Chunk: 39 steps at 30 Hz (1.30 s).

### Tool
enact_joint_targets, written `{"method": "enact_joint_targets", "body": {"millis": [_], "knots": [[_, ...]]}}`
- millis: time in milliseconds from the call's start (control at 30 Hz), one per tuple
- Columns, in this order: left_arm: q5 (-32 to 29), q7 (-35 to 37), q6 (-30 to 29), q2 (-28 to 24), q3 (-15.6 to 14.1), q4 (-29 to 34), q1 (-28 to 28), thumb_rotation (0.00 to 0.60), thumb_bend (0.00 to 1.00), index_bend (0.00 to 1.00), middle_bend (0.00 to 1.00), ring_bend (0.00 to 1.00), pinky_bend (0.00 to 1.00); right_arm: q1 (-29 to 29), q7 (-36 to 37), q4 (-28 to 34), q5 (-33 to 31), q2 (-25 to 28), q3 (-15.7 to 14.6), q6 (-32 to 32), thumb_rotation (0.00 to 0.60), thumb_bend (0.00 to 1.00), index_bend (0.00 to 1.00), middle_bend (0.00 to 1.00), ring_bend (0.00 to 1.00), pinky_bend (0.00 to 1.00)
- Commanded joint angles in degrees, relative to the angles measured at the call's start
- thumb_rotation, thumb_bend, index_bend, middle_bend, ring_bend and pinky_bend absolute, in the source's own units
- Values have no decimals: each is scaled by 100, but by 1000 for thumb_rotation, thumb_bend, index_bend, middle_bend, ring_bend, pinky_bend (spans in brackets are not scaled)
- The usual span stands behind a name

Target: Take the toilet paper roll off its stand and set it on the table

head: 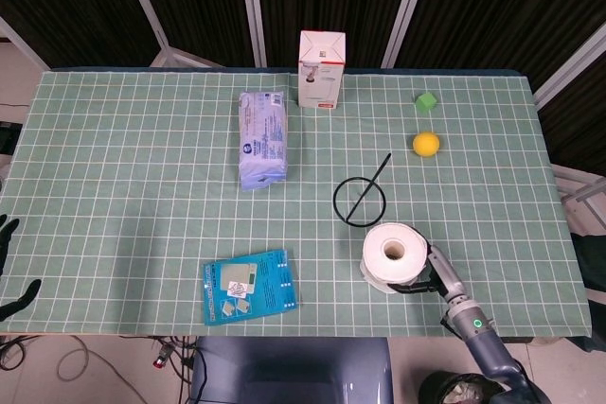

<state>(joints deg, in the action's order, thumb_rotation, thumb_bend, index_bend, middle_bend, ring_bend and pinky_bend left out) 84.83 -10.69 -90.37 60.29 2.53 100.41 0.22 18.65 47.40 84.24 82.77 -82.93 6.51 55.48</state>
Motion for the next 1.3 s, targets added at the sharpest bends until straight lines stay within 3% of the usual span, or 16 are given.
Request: {"method": "enact_joint_targets", "body": {"millis": [33,333,533,600,800,900,1067,1300], "knots": [[8,-16,11,6,-7,-1,-6,600,222,50,0,0,0,51,198,99,173,220,-81,30,600,0,0,0,0,0],[-13,18,-12,-10,2,10,10,600,222,50,0,0,0,-148,606,503,558,1461,-100,754,600,0,0,0,0,0],[4,130,-33,-64,2,37,23,600,222,50,0,0,0,-708,555,1013,1262,2905,-637,1610,600,0,0,0,0,0],[21,141,-52,-65,-2,30,31,600,222,50,0,0,0,-908,99,1058,1344,3095,-778,1834,600,0,0,0,0,0],[64,141,-31,-69,-31,25,28,600,222,49,0,0,0,-1523,-3201,1110,1032,2594,-711,2634,600,0,0,0,0,0],[130,182,-28,-83,-55,19,23,600,222,49,0,0,0,-1598,-4503,968,1230,2270,-595,3022,600,0,0,0,0,0],[201,256,-55,-85,-71,-9,28,600,222,49,0,0,0,-1650,-5549,436,1403,1779,-440,3439,600,0,0,0,0,0],[220,272,3,-75,-68,-72,-15,600,222,49,0,0,0,-1634,-5699,180,1400,1559,-381,3569,600,0,0,0,0,0]]}}
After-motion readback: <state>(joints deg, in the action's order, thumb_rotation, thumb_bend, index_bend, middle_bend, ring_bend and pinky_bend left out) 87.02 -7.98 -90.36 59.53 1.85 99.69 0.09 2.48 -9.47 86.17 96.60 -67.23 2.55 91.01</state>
